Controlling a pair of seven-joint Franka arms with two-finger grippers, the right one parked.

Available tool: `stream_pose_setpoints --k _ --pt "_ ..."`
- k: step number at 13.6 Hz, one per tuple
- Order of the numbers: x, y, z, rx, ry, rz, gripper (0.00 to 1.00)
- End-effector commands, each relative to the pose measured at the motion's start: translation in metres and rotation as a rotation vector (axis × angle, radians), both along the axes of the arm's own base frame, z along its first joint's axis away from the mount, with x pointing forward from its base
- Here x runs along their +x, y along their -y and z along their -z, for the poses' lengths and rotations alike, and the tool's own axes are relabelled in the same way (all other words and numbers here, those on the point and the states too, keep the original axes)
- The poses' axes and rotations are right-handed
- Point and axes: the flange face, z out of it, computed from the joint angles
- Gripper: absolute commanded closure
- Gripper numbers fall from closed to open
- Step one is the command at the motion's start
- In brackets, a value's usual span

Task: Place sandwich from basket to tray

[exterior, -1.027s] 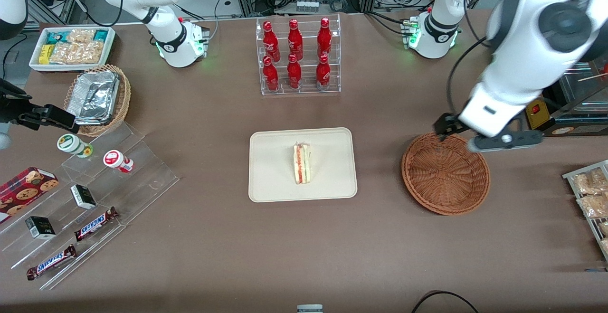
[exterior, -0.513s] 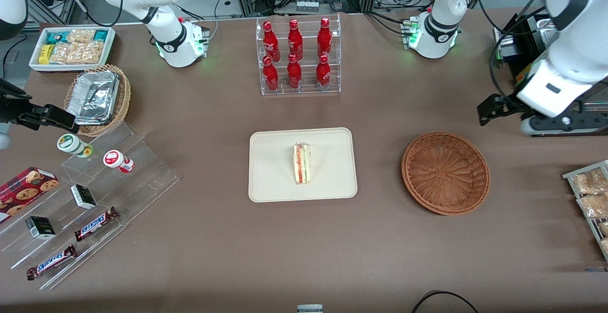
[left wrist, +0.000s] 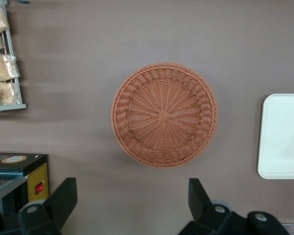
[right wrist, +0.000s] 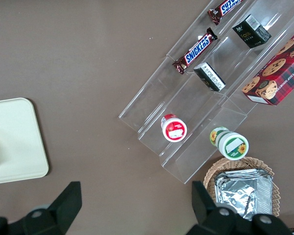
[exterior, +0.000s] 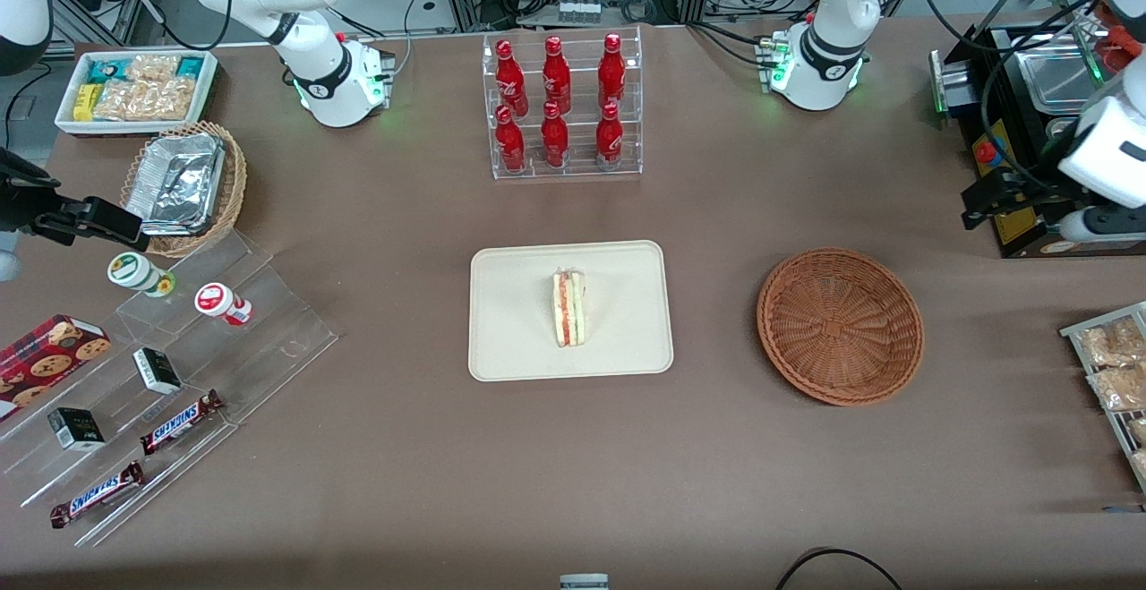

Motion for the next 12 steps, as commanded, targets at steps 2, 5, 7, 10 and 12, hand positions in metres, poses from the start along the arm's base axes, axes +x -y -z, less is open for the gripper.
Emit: stream_pose_setpoints --k 2,5,7,10,12 --pt "0.002 -0.006 -0.009 -0.014 0.012 0.003 0.0" --pt "0.006 0.006 -0.005 -0.015 0.005 0.027 0.0" --pt "0.01 0.023 -0.001 -0.015 0.002 0.053 0.0" --pt "0.009 0.041 -0.002 -0.014 0.008 0.084 0.0" --pt "0.009 0.044 -0.002 -0.012 0.005 0.09 0.0"
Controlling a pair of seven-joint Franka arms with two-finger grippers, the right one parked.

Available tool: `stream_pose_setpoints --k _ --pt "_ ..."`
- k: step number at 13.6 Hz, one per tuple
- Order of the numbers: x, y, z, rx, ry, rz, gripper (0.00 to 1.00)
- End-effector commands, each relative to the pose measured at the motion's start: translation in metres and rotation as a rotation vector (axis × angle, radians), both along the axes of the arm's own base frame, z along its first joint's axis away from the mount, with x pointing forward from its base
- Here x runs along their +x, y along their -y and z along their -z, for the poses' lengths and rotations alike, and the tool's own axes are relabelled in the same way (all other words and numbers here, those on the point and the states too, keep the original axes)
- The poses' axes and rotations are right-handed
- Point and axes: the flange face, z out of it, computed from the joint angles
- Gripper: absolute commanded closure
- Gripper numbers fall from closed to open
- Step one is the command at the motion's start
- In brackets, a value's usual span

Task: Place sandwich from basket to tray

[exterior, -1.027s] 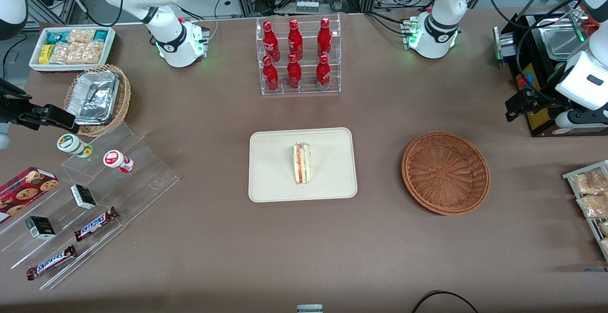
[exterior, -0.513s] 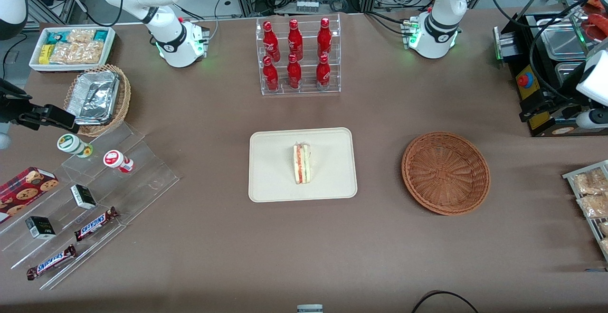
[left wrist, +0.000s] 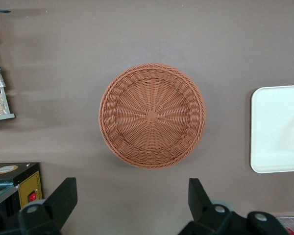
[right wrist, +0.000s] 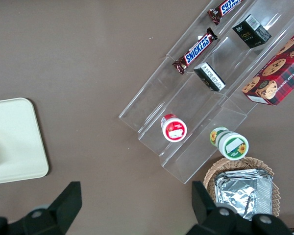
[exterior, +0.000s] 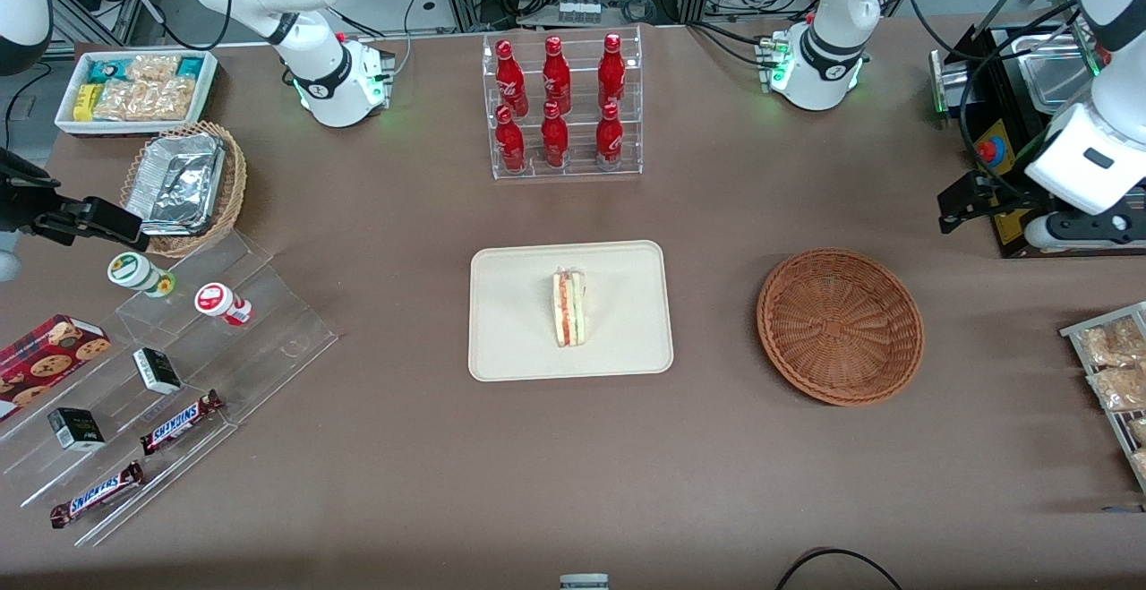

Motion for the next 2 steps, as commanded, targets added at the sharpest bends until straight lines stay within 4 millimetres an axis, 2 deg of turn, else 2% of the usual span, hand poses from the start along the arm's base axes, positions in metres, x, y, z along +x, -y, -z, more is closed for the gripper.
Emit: stream_pose_setpoints --k 1,2 --pt "0.0032 0.0018 -0.0061 -0.006 0.008 0.011 0.0" --pt "0.003 0.0018 -0.0059 -0.006 0.007 0.016 0.0"
